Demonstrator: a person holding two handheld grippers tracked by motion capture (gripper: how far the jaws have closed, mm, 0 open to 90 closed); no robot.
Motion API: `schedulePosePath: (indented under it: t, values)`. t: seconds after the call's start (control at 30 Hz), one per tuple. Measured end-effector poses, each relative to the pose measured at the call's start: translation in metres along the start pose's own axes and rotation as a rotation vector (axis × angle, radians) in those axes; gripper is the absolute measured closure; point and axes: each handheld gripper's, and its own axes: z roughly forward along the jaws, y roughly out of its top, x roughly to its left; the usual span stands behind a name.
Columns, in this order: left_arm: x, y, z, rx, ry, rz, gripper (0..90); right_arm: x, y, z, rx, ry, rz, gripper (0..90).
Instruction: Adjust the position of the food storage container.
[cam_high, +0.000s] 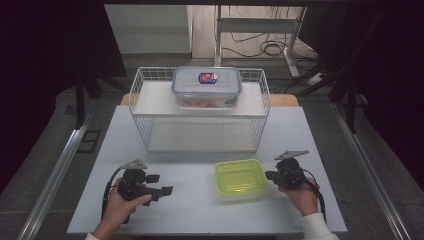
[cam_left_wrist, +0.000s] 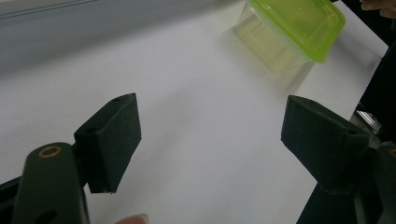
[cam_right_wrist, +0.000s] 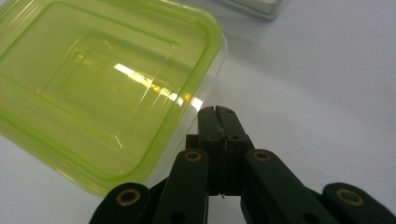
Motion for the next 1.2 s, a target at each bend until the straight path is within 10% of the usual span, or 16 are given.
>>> schedulePosePath:
  t: [0.67, 1.2]
  values:
    - [0.002, 0.000, -0.001, -0.002, 0.008, -0.003, 19.3, 0.072, 0.021, 0.033, -0.008, 0.070, -0.141, 89.3]
    - [0.003, 0.001, -0.005, -0.026, 0.015, -0.015, 19.2, 0.048, 0.006, 0.009, -0.133, 0.159, 0.006, 89.2]
